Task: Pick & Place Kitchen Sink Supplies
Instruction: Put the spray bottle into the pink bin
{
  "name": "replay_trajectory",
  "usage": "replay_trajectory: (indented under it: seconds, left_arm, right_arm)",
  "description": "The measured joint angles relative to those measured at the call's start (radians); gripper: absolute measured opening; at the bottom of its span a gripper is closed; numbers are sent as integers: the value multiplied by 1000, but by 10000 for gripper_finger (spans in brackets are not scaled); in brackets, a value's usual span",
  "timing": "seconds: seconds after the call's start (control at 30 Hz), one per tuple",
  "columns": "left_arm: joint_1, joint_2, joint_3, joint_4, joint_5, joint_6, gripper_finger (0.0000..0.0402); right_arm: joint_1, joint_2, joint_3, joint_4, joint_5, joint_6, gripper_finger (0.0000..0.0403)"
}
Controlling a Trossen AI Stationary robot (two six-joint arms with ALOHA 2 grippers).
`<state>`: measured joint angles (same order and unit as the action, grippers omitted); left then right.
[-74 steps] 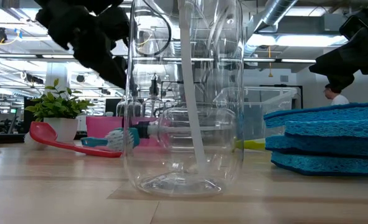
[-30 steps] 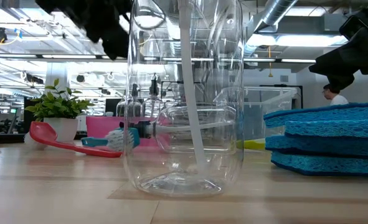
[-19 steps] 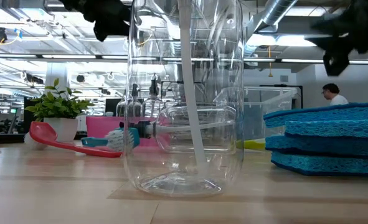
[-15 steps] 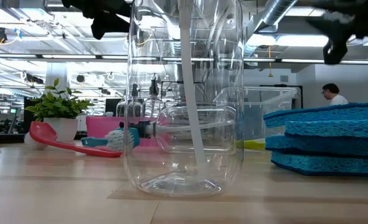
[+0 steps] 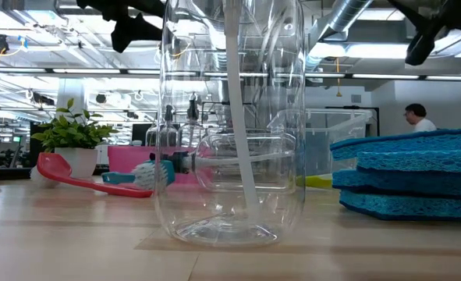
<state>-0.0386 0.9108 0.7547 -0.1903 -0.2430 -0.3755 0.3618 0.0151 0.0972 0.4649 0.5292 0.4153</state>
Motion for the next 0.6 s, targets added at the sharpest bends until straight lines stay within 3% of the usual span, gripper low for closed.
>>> replay_trajectory:
  seconds: [0.27, 0.5, 0.6]
  left_arm:
    - [0, -69, 0, 5, 106, 26, 210]
    - [0, -186, 0, -2, 138, 88, 210]
    - [0, -229, 0, -7, 138, 91, 210]
  right_arm:
    - [-19, 195, 100, -7, -7, 106, 119]
    - [-89, 533, 308, -29, 39, -35, 119]
    - [-132, 670, 441, -158, 5, -80, 119]
